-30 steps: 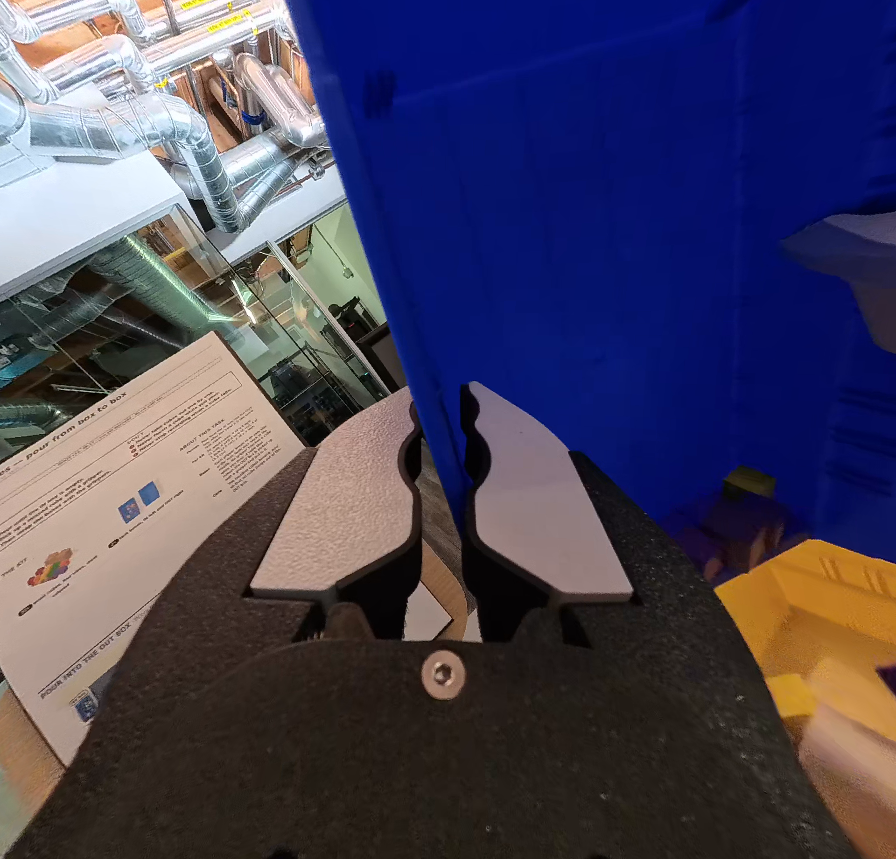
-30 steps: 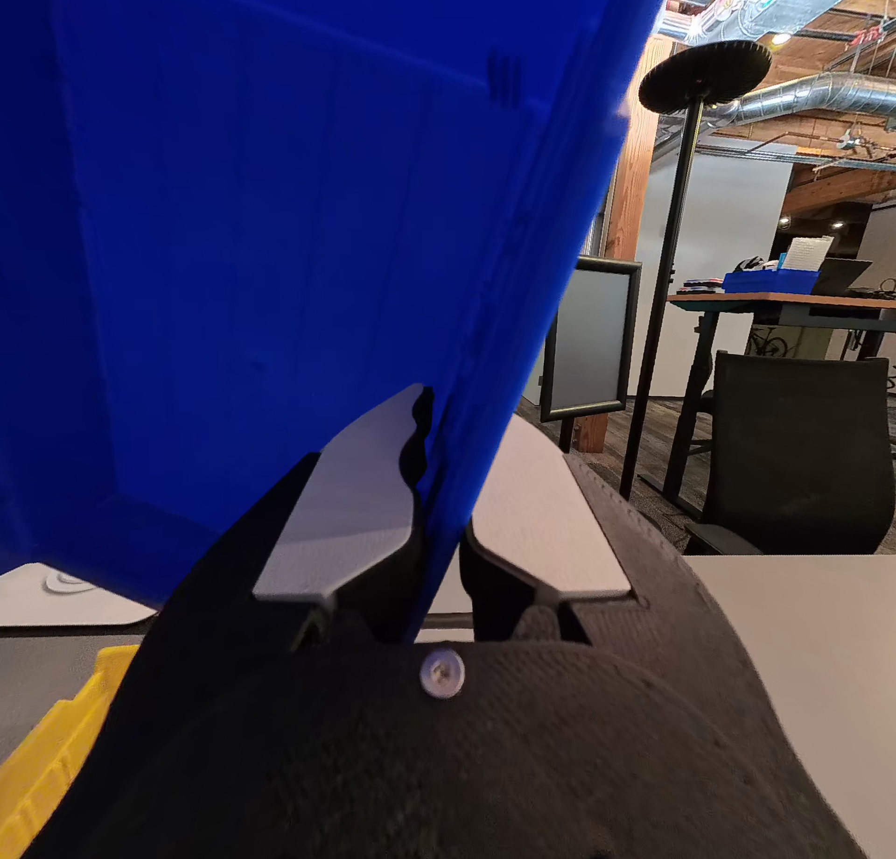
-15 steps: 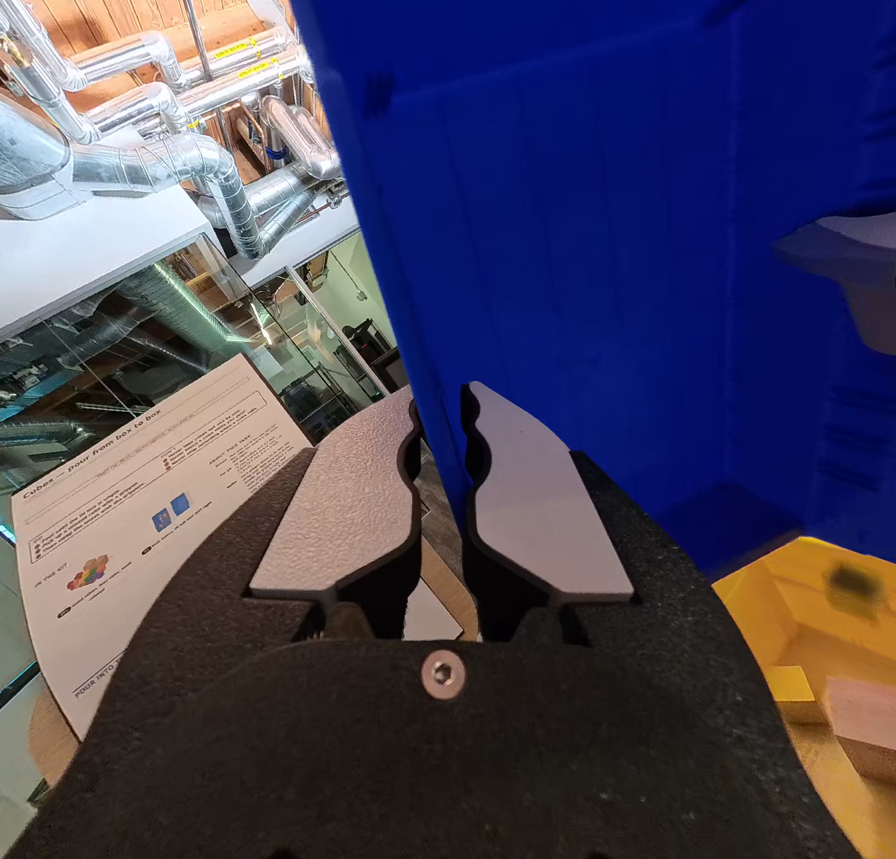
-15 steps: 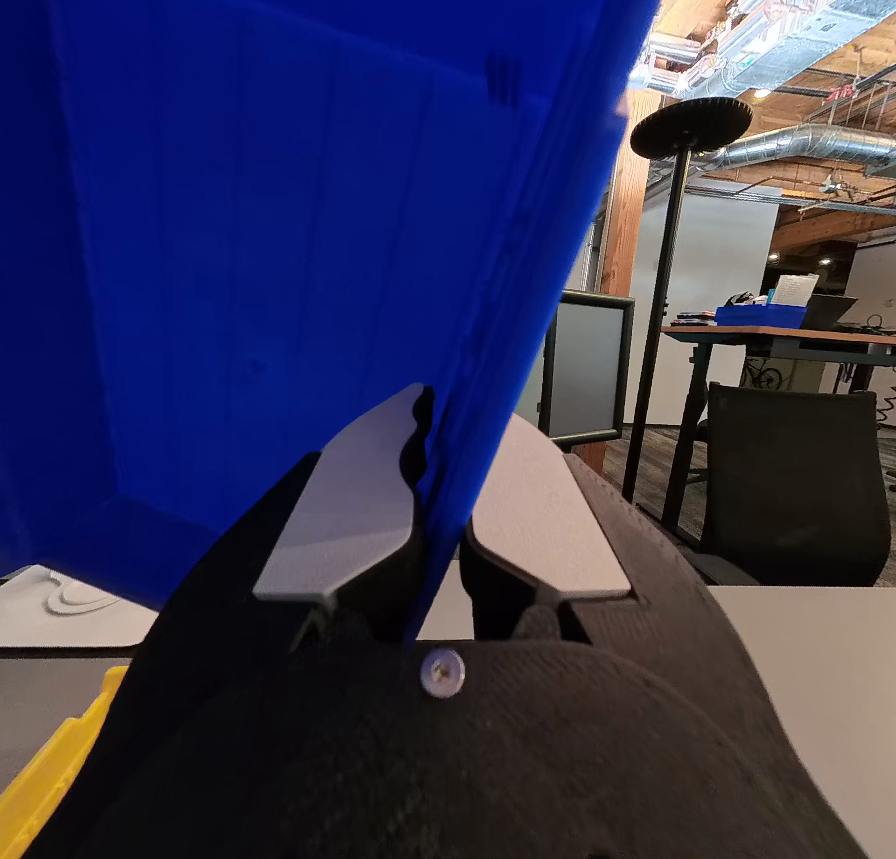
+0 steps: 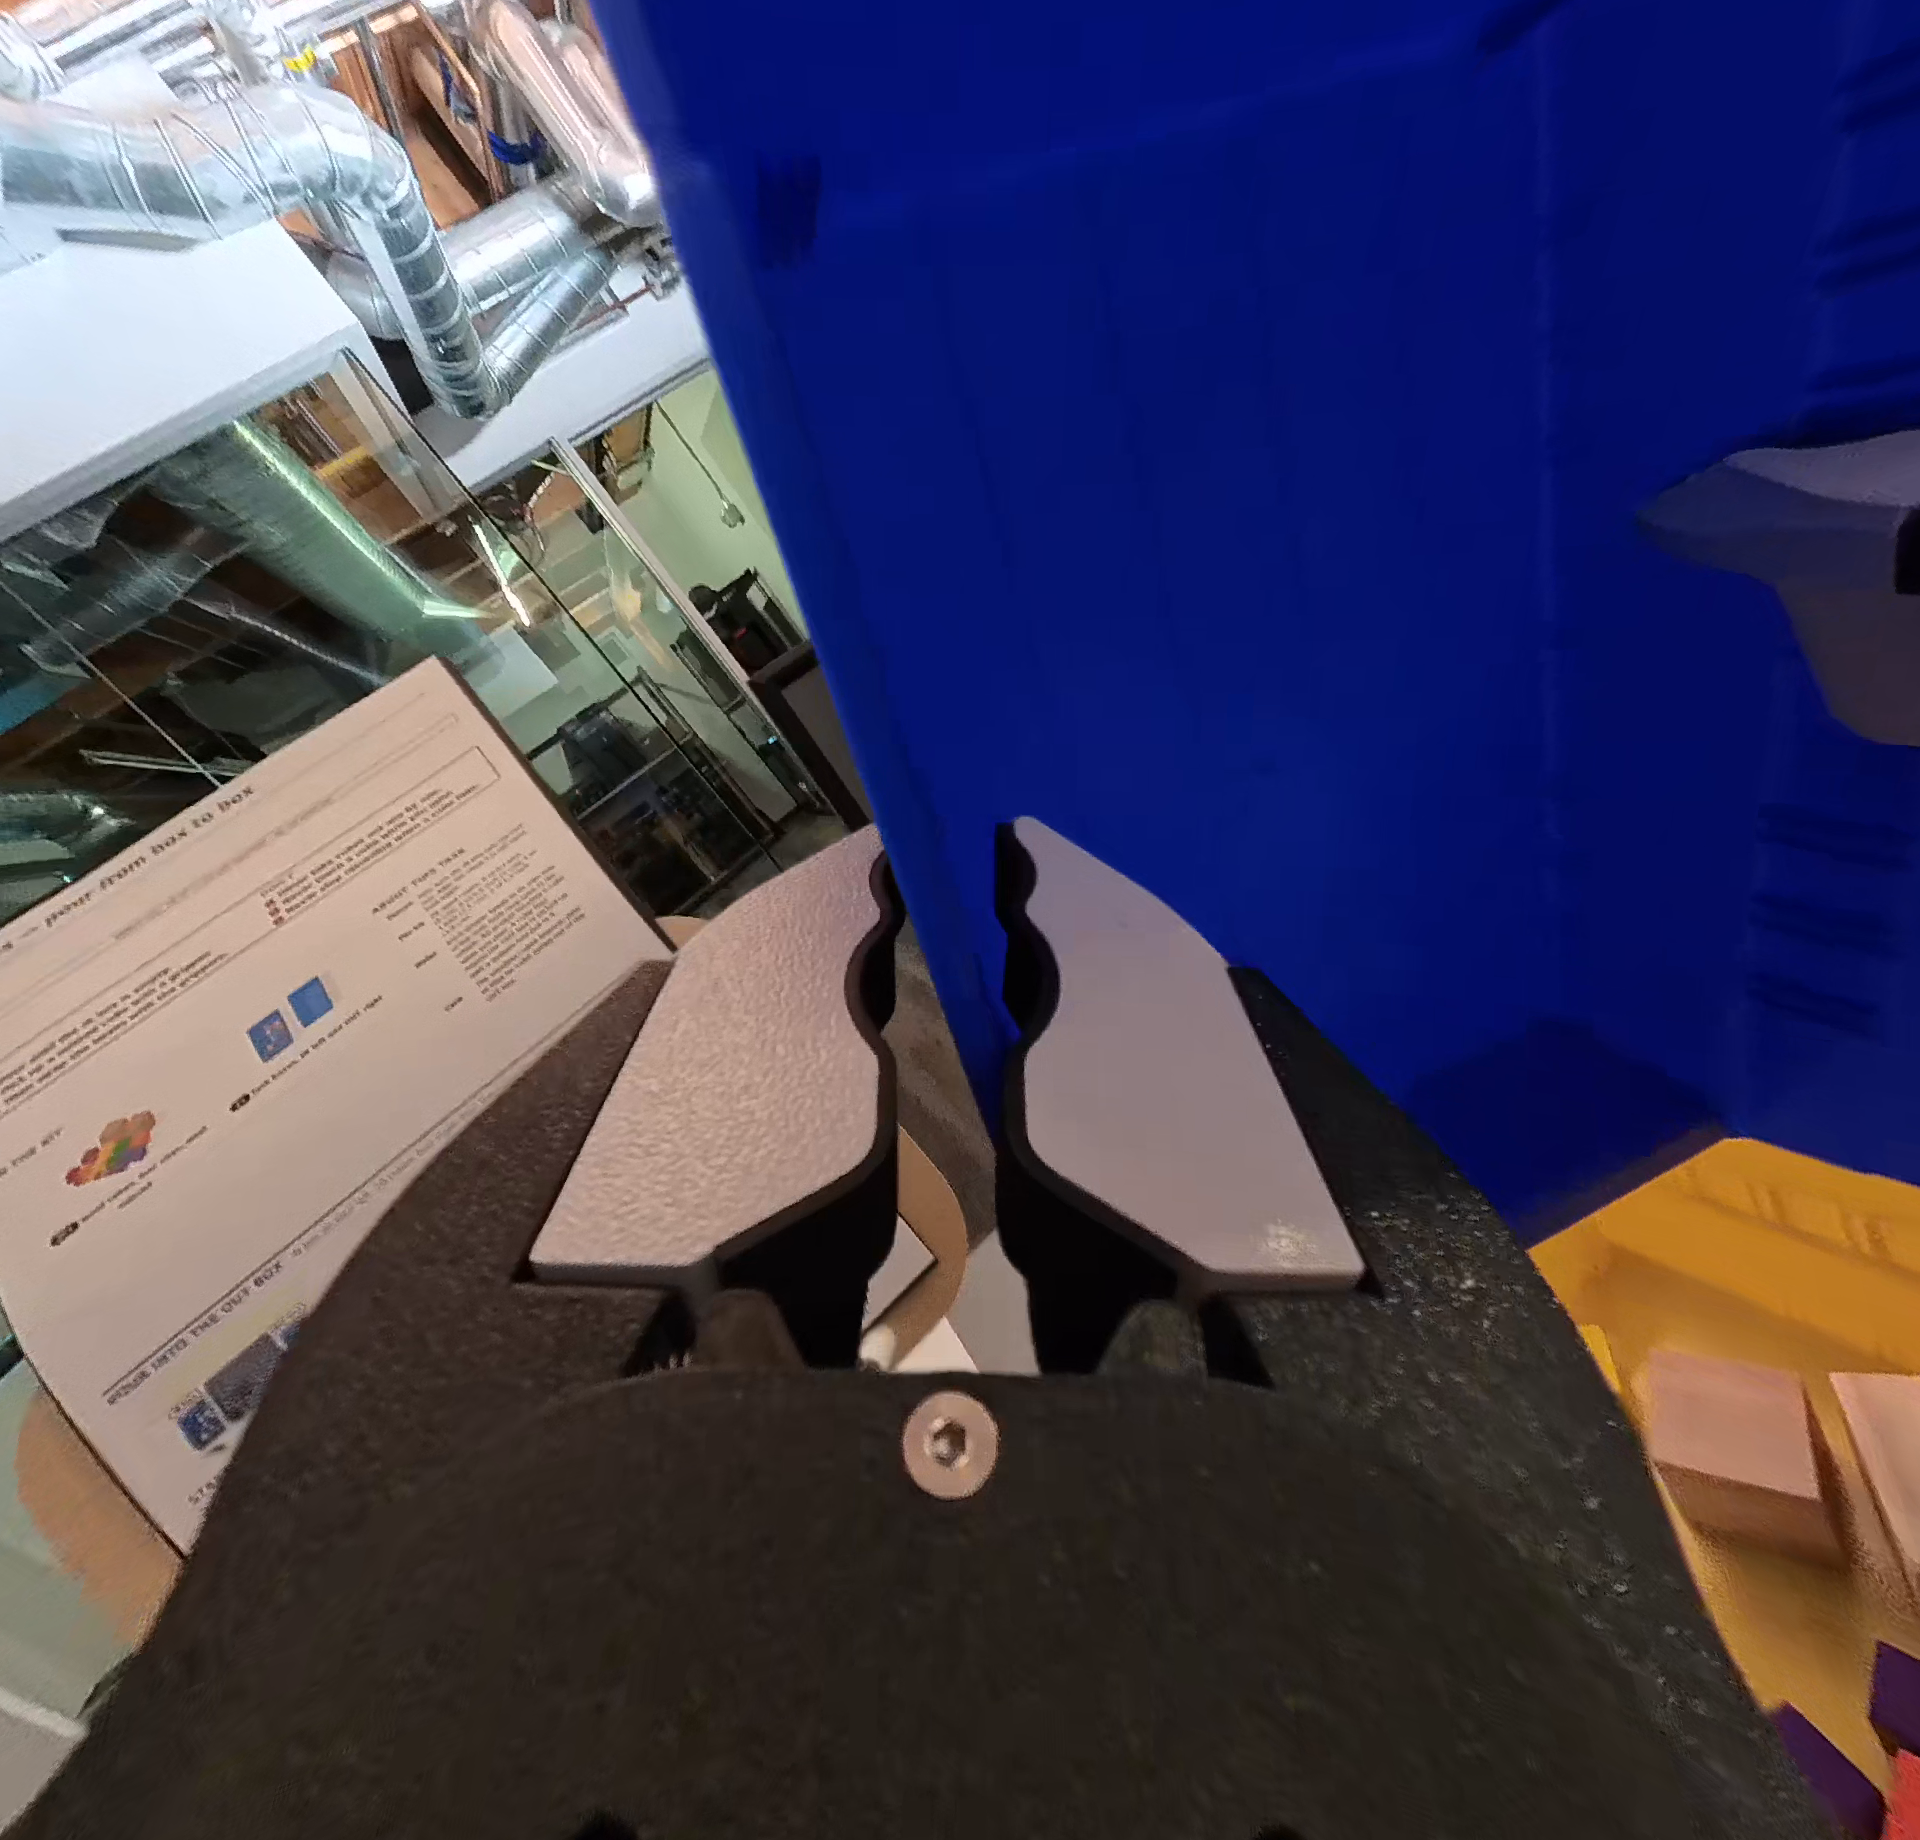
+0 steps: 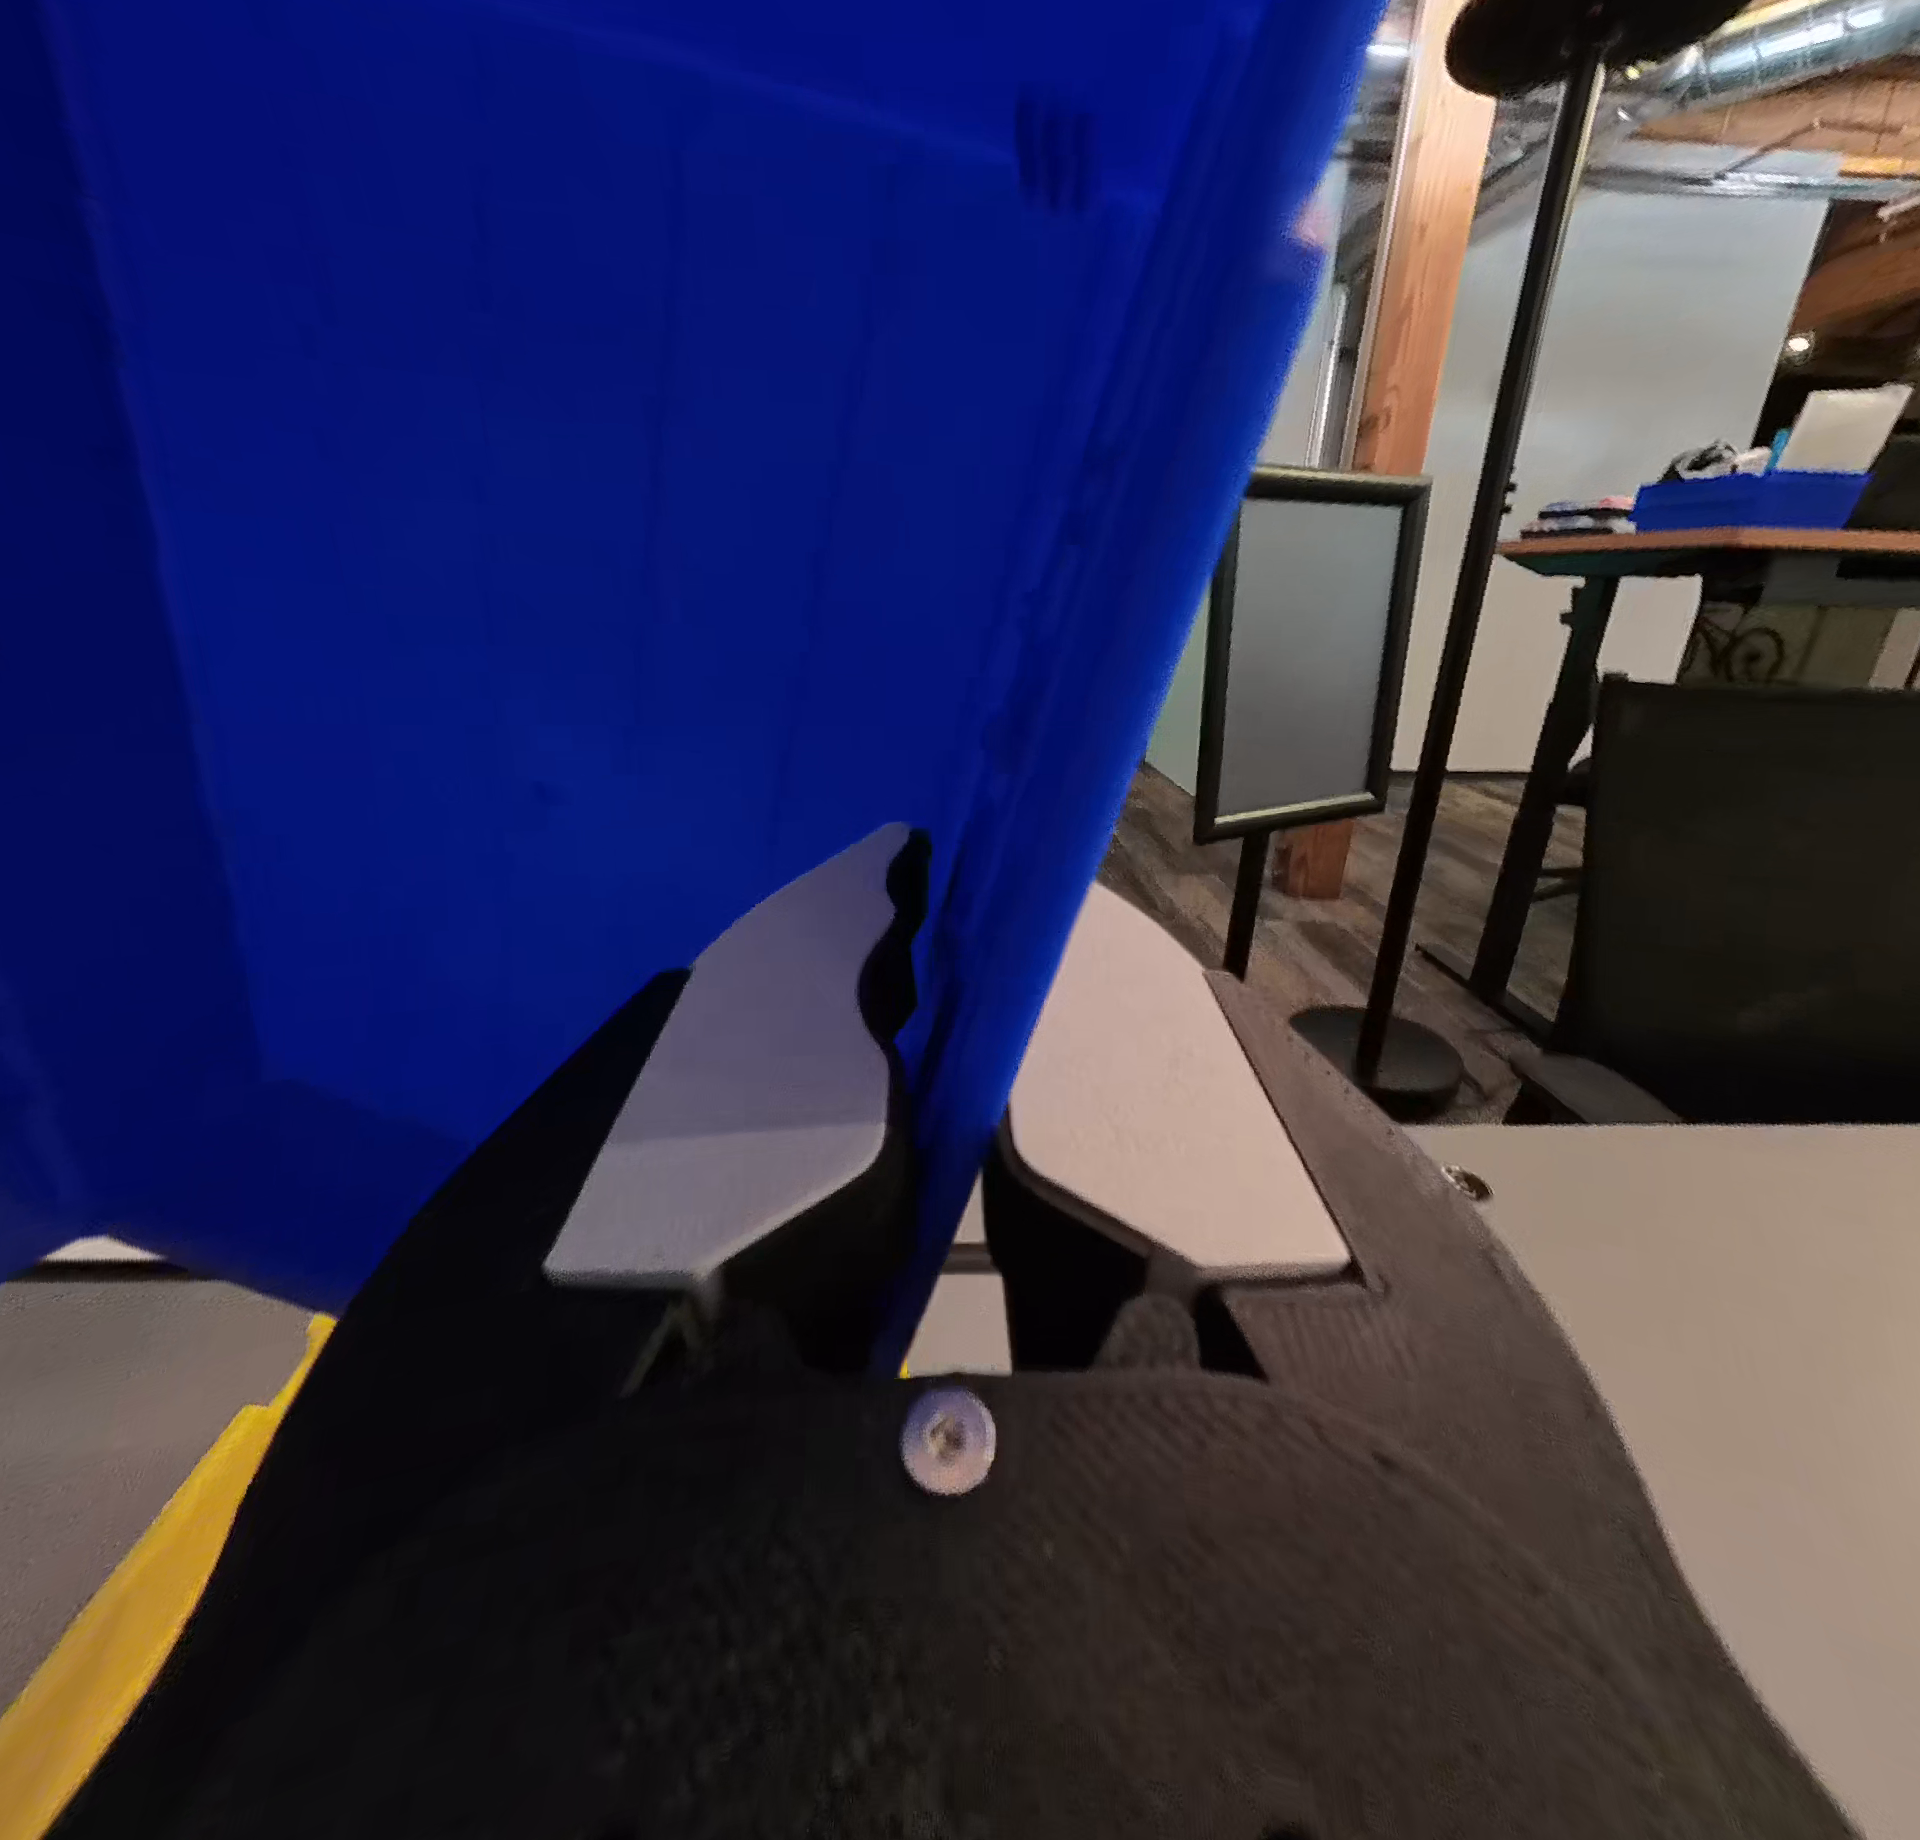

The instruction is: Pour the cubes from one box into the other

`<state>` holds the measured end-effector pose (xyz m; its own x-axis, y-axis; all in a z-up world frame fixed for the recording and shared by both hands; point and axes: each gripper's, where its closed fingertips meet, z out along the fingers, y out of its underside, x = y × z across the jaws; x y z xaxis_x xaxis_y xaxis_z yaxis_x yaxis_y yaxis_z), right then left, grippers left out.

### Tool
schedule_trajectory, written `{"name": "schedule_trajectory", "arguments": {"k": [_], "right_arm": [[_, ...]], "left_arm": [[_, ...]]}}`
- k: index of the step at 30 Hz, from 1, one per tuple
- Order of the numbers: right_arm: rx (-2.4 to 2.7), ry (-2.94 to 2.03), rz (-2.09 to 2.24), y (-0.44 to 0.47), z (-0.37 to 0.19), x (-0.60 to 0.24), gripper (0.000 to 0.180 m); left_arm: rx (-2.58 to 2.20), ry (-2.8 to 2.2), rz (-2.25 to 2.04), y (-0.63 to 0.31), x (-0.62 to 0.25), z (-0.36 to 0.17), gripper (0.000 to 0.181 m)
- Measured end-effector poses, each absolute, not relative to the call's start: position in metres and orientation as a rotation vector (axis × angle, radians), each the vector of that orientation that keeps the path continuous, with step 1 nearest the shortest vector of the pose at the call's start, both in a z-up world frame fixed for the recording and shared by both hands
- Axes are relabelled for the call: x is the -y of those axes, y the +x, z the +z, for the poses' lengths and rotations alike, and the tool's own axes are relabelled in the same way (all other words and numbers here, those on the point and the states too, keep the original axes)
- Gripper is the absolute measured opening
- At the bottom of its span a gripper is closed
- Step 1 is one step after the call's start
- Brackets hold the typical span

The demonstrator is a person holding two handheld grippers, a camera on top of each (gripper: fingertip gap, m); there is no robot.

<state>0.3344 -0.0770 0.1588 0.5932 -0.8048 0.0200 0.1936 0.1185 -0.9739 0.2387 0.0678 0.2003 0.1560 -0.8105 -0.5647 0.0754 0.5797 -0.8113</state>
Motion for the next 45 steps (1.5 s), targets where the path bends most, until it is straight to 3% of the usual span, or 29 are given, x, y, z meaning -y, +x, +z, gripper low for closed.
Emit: {"name": "schedule_trajectory", "arguments": {"k": [17,20,22,24,25,27,30,34,38,44,45], "right_arm": [[-0.781,-1.458,-0.648,0.326,0.152,0.125,0.005],[-0.818,-1.534,-0.520,0.338,0.153,0.126,0.005],[-0.836,-1.651,-0.411,0.350,0.152,0.126,0.006],[-0.881,-1.782,-0.355,0.366,0.149,0.135,0.007],[-0.905,-1.852,-0.320,0.372,0.147,0.142,0.008],[-0.972,-2.018,-0.306,0.385,0.136,0.162,0.008],[-1.095,-2.265,-0.303,0.394,0.115,0.202,0.007],[-1.190,-2.484,-0.278,0.394,0.079,0.239,0.007],[-1.245,-2.572,-0.232,0.399,0.034,0.254,0.008],[-1.343,-2.642,-0.160,0.405,-0.024,0.278,0.006],[-1.356,-2.648,-0.149,0.406,-0.032,0.282,0.006]], "left_arm": [[-1.394,-0.833,-0.761,0.227,-0.019,0.166,0.036],[-1.511,-0.859,-0.796,0.226,-0.002,0.155,0.059],[-1.577,-0.916,-0.924,0.220,0.014,0.151,0.094],[-1.588,-0.952,-0.948,0.204,0.012,0.153,0.091],[-1.557,-0.957,-0.960,0.196,0.005,0.158,0.104],[-1.552,-1.006,-1.009,0.177,-0.010,0.152,0.077],[-1.728,-1.171,-1.109,0.159,-0.023,0.110,0.067],[-1.905,-1.586,-1.153,0.152,-0.046,0.038,0.065],[-1.969,-1.818,-0.933,0.159,-0.074,-0.022,0.067],[-2.040,-2.159,-0.860,0.175,-0.055,-0.080,0.068],[-2.076,-2.188,-0.818,0.176,-0.053,-0.088,0.074]]}}
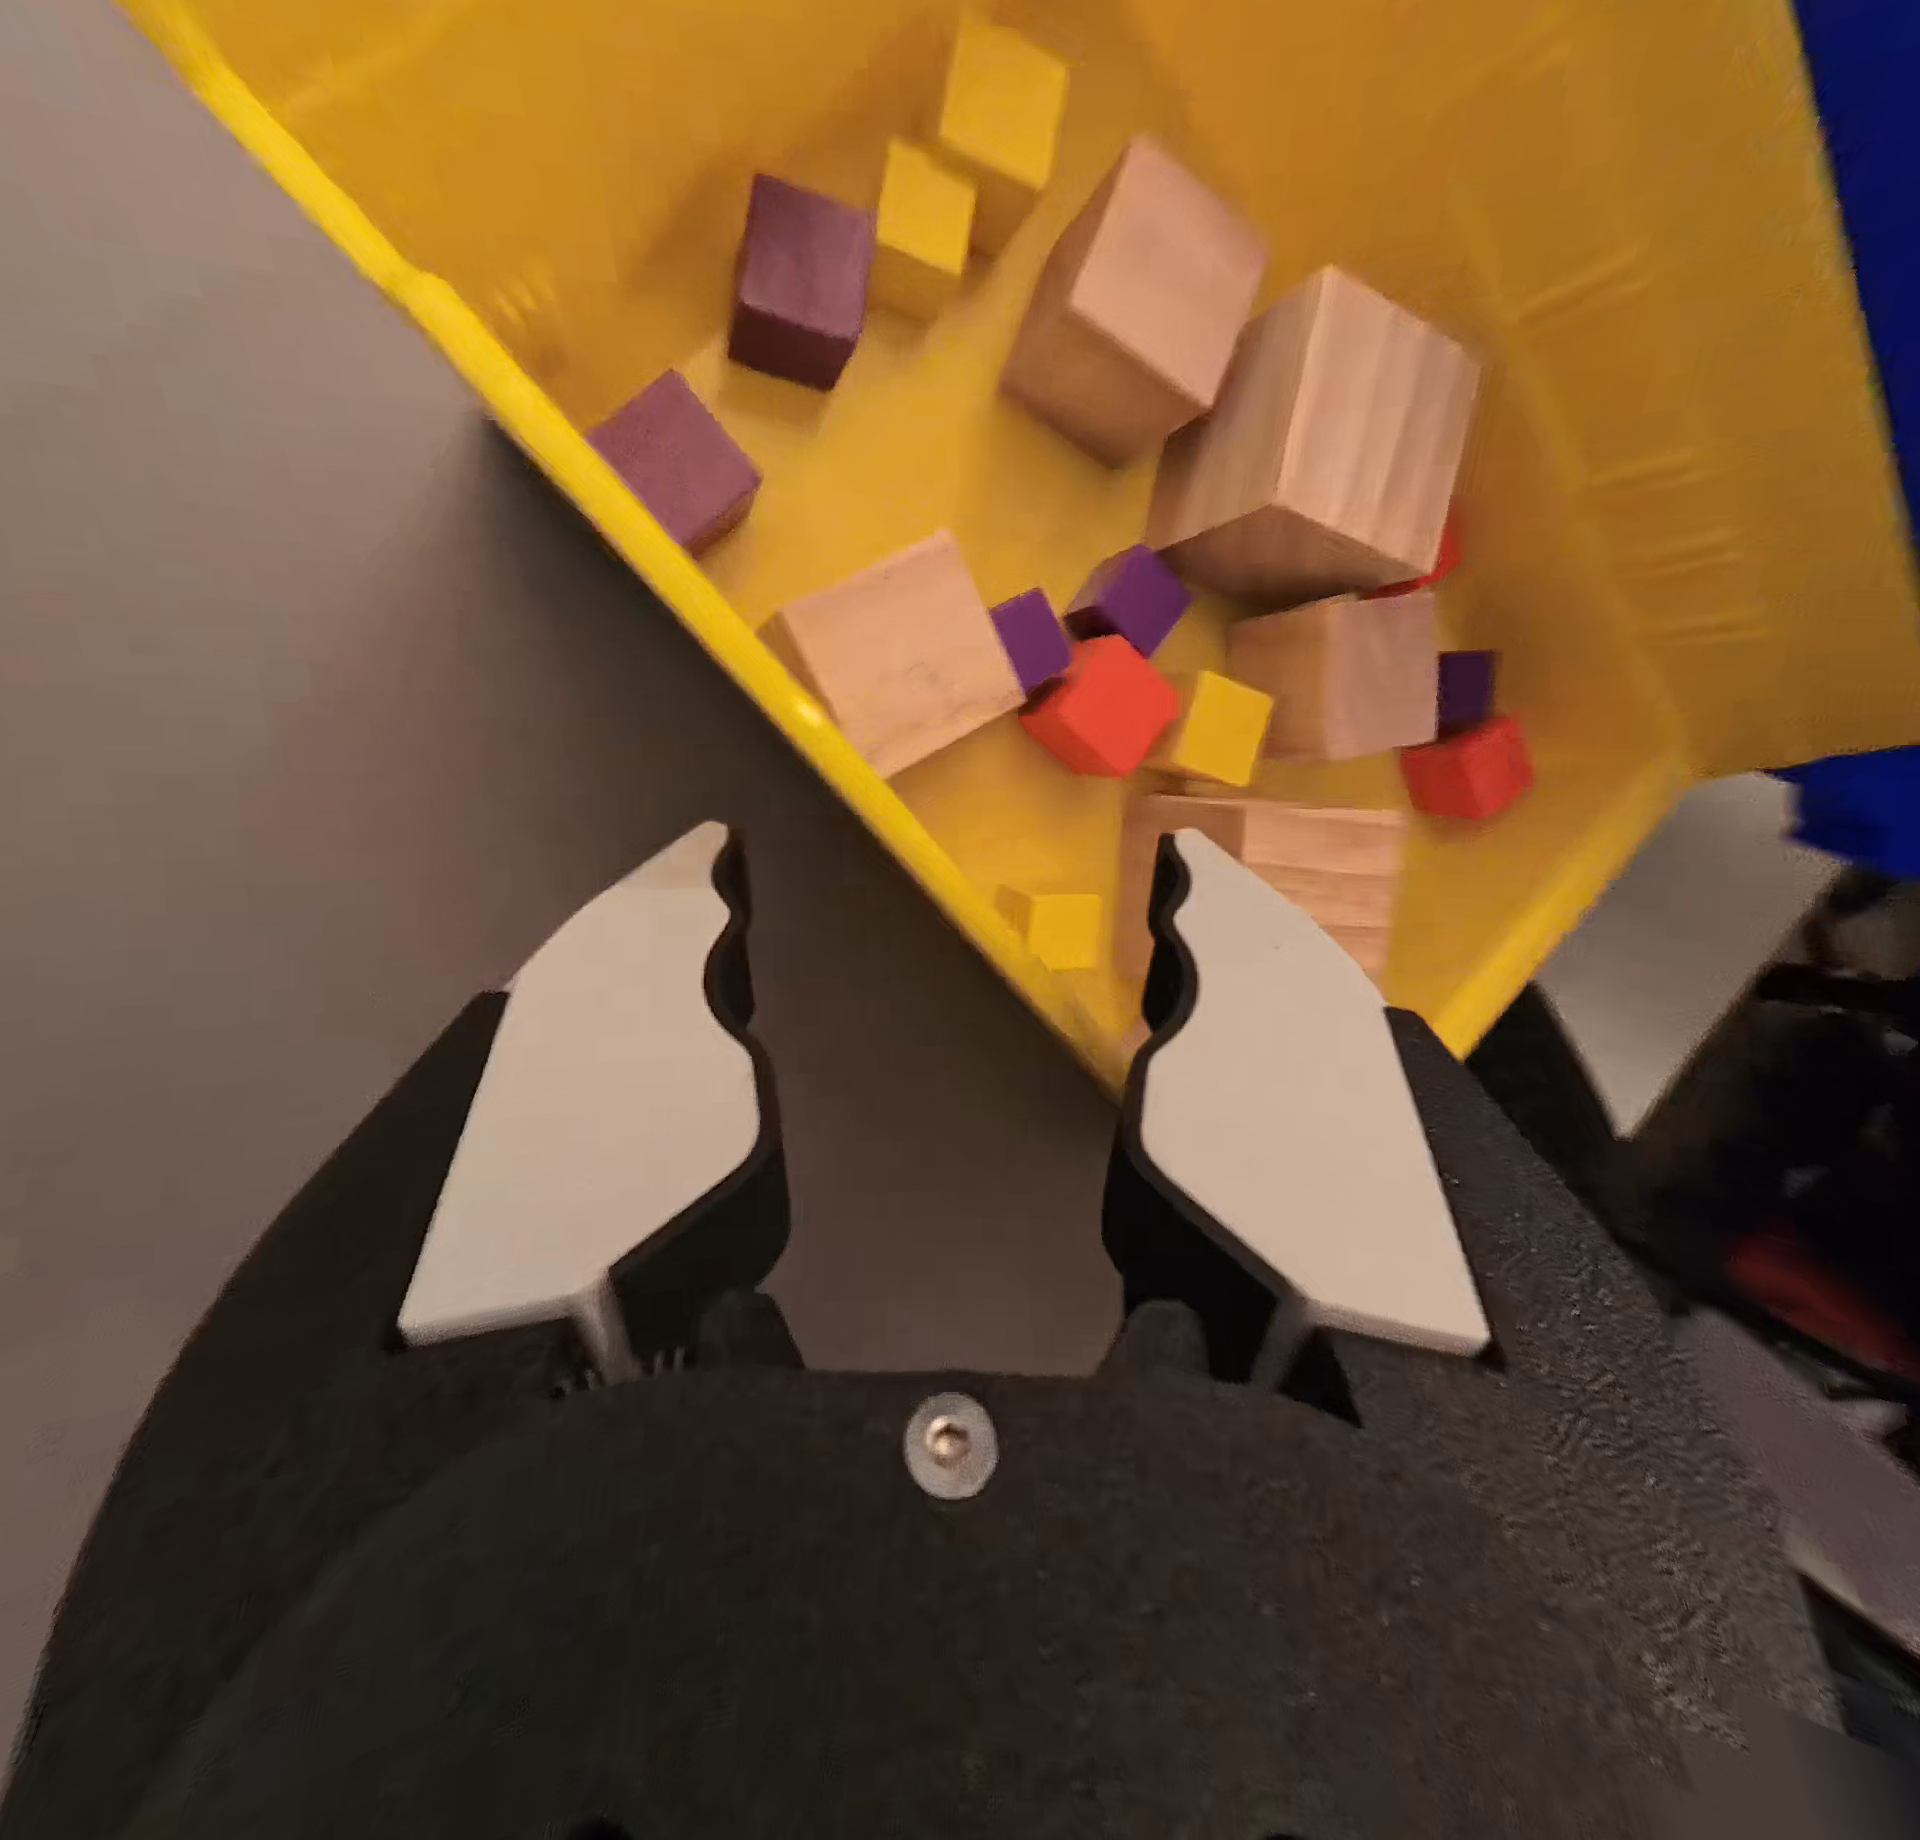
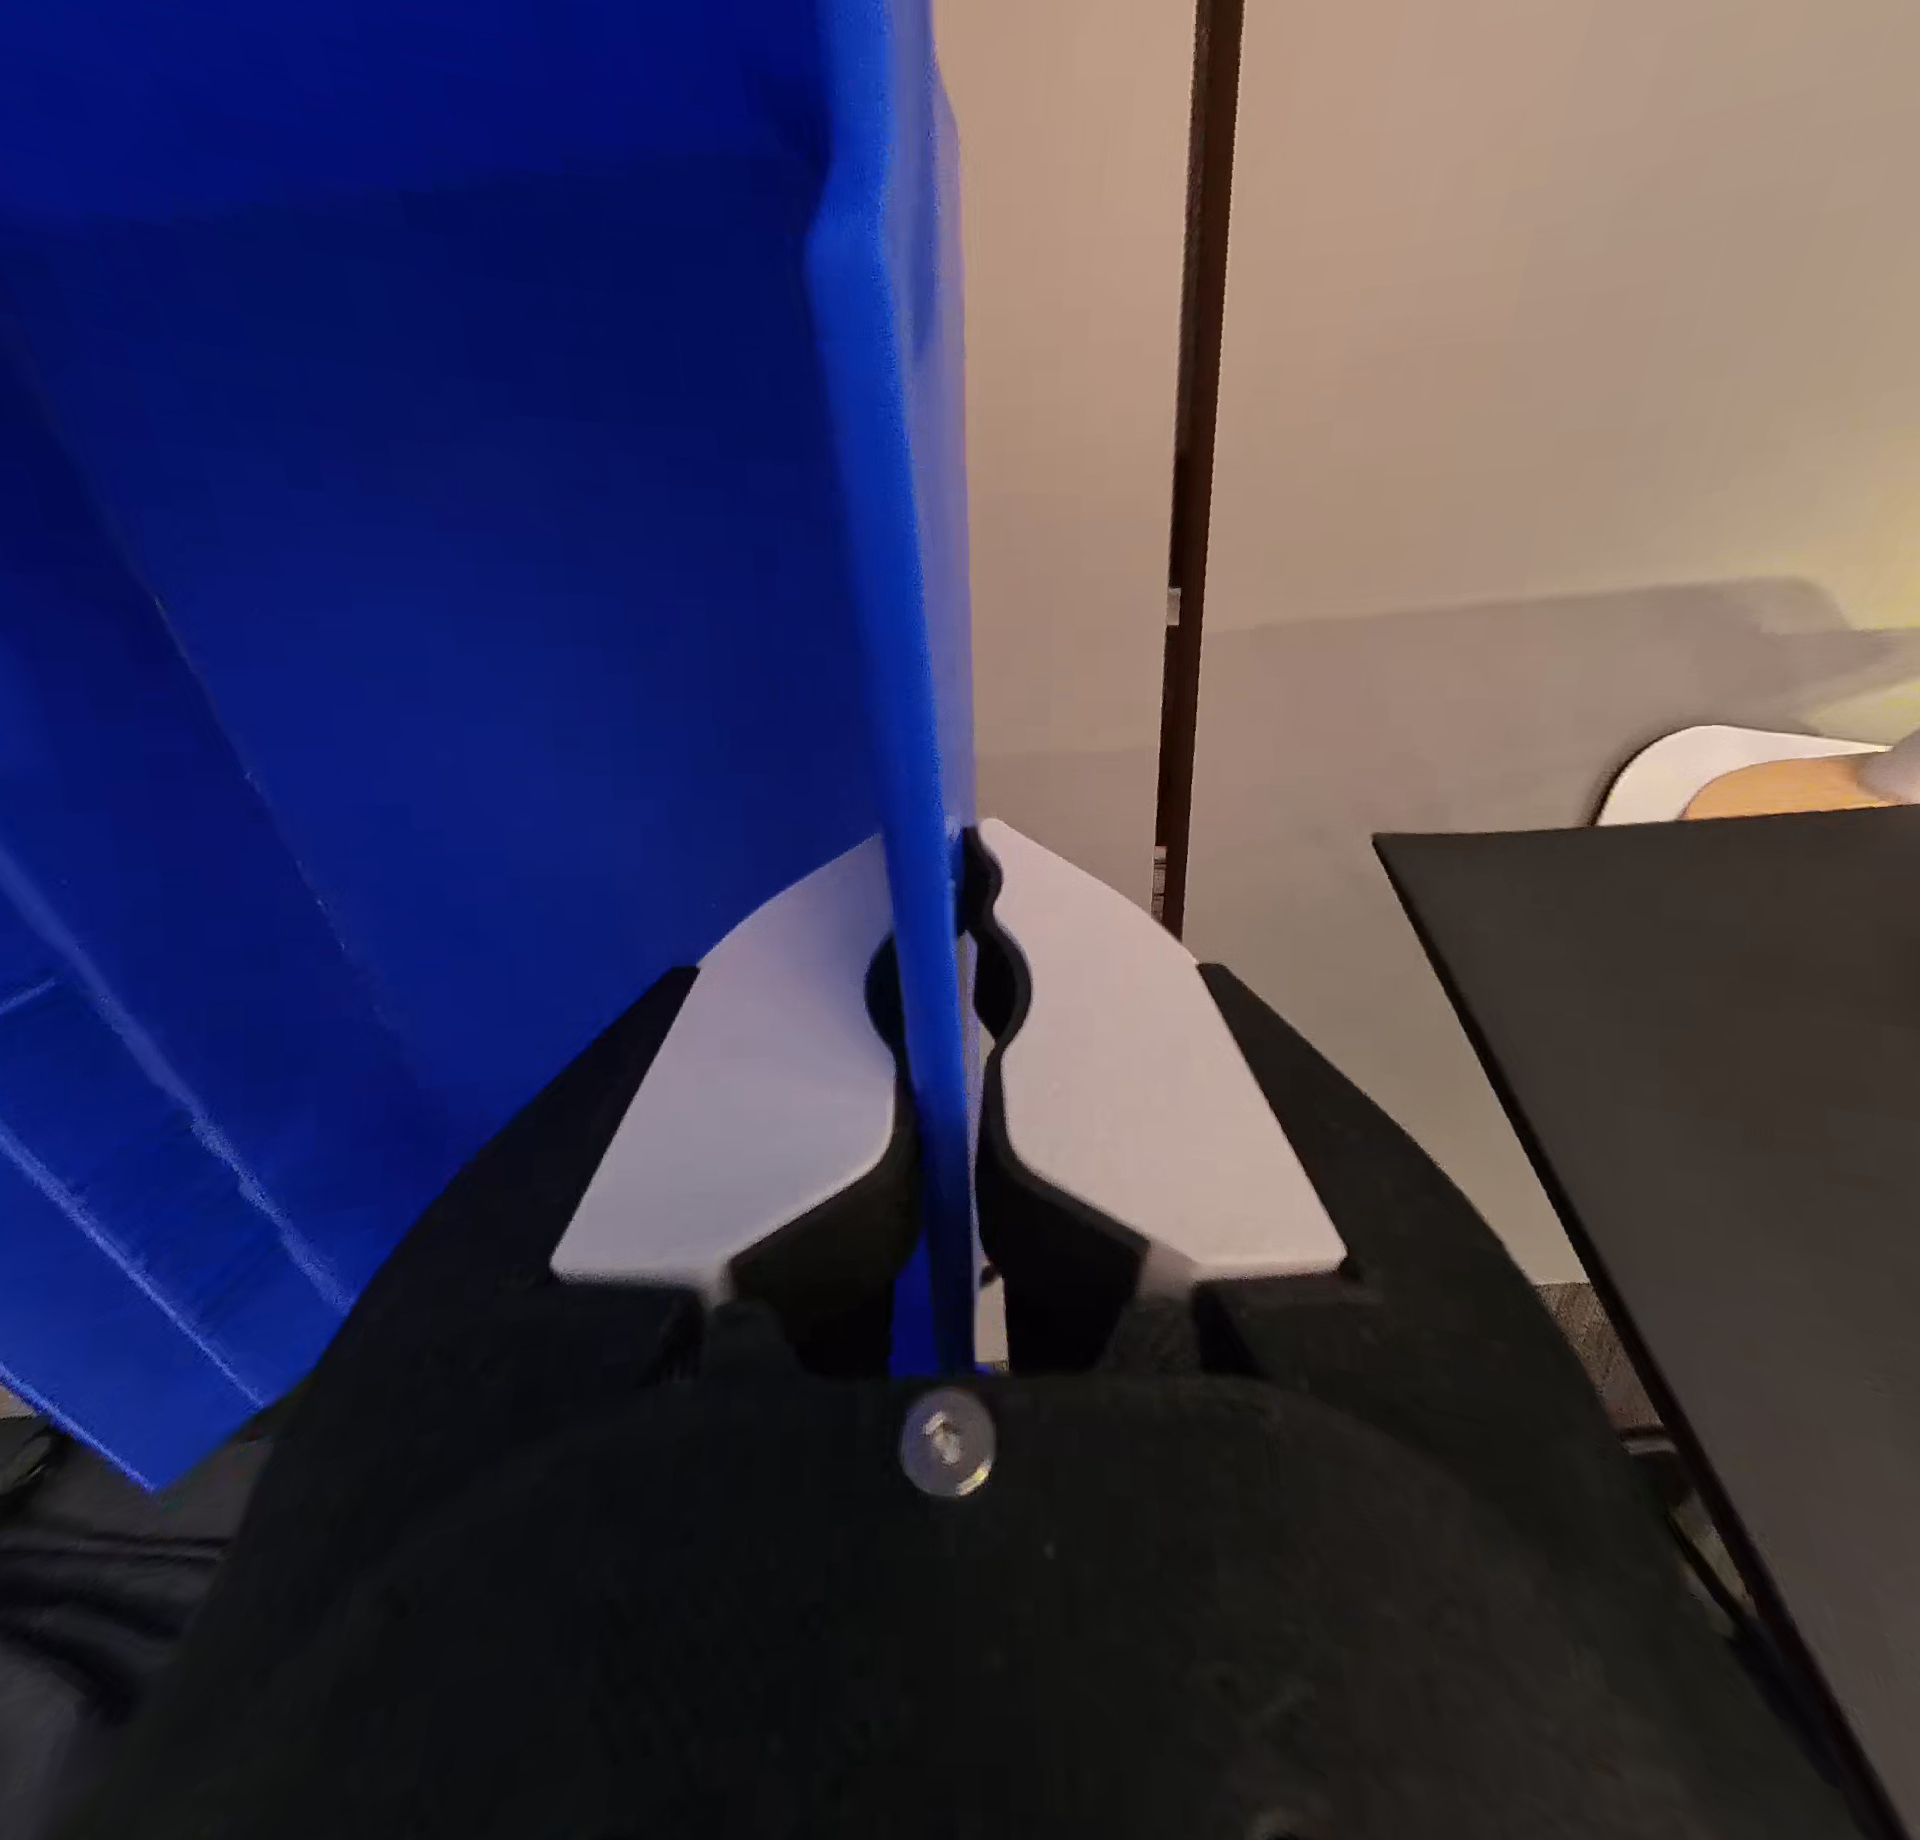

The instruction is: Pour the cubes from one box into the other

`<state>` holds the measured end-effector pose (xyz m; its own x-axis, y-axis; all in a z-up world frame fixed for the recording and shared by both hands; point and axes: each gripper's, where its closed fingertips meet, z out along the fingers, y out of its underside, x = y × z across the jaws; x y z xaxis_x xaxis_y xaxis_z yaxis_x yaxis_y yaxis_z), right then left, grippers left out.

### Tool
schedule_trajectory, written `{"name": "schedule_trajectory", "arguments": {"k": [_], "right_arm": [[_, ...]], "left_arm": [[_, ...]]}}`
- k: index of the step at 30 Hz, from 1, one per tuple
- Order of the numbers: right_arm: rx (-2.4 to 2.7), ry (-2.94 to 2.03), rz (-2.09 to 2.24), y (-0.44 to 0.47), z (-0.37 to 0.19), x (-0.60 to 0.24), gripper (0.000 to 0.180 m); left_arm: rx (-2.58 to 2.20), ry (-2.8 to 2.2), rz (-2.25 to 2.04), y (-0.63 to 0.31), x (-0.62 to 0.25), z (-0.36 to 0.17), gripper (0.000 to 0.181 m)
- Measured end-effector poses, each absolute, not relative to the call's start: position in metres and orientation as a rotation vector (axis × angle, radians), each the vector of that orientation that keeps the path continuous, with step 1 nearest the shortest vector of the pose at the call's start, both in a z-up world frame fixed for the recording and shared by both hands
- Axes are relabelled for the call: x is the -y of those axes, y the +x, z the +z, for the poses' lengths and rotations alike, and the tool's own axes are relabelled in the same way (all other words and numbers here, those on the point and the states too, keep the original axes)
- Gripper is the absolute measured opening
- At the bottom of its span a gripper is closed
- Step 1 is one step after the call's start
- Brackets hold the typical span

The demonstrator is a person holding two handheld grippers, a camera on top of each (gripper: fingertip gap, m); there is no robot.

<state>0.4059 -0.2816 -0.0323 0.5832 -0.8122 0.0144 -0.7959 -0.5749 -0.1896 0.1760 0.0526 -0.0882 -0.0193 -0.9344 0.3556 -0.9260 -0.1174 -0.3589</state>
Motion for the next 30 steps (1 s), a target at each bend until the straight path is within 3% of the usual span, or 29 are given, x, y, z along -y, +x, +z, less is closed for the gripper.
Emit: {"name": "schedule_trajectory", "arguments": {"k": [2,6,12,30], "right_arm": [[-1.377,-2.661,-0.137,0.407,-0.046,0.288,0.006],[-1.423,-2.681,-0.075,0.405,-0.070,0.294,0.006],[-1.468,-2.656,0.084,0.395,-0.092,0.284,0.006],[-1.400,-2.632,0.328,0.355,-0.131,0.136,0.009]], "left_arm": [[-2.120,-2.324,-0.833,0.176,-0.040,-0.093,0.053],[-2.184,-2.359,-0.657,0.176,-0.044,-0.100,0.049],[-2.090,-2.459,-0.649,0.173,-0.083,-0.102,0.022],[-1.702,-2.628,-0.610,0.010,-0.347,-0.099,0.014]]}}
